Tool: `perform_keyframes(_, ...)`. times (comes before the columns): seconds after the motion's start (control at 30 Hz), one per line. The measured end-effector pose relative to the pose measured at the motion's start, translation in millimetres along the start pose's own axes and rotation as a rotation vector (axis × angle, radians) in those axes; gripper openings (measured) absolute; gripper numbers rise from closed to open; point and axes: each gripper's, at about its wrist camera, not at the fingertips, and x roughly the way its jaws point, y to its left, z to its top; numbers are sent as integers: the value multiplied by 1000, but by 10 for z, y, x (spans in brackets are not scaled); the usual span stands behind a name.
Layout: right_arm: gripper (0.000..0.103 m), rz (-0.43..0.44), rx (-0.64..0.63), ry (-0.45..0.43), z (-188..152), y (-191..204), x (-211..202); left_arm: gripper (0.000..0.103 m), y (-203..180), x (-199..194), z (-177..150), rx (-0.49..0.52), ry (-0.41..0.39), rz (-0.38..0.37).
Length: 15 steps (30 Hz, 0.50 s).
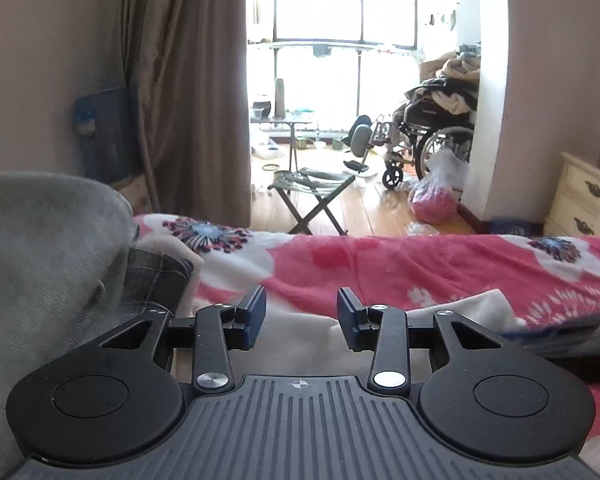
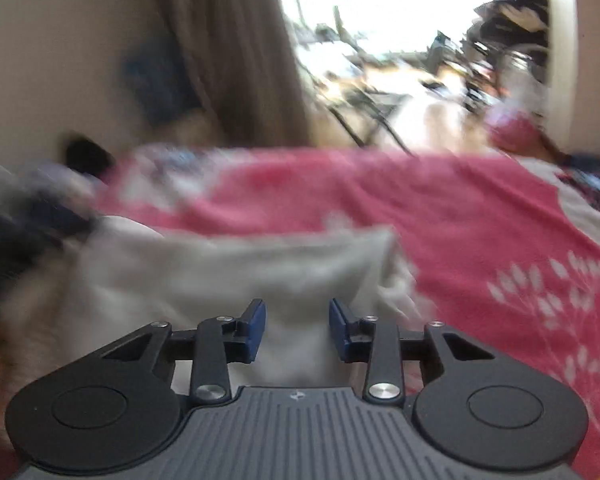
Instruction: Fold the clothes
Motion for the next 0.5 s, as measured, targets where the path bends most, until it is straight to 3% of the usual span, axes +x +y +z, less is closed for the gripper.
perform_keyframes(0.1,37,-78,110,-33,-58,-144,-33,40,-31,-103,-68,37,56,-75)
perform_keyframes(0.2,38,-169,70,-85,2,-82,-276,40,-37,-294,-250,57,129,-200)
perform_keyframes(0.37,38,29,-2,-79,217,198,-591,40,0,-621,-742,88,230,-317)
perform_keyframes(0.5,39,197,-13,27,383,675,-304,40,48,-760,-1123,75,309,-319)
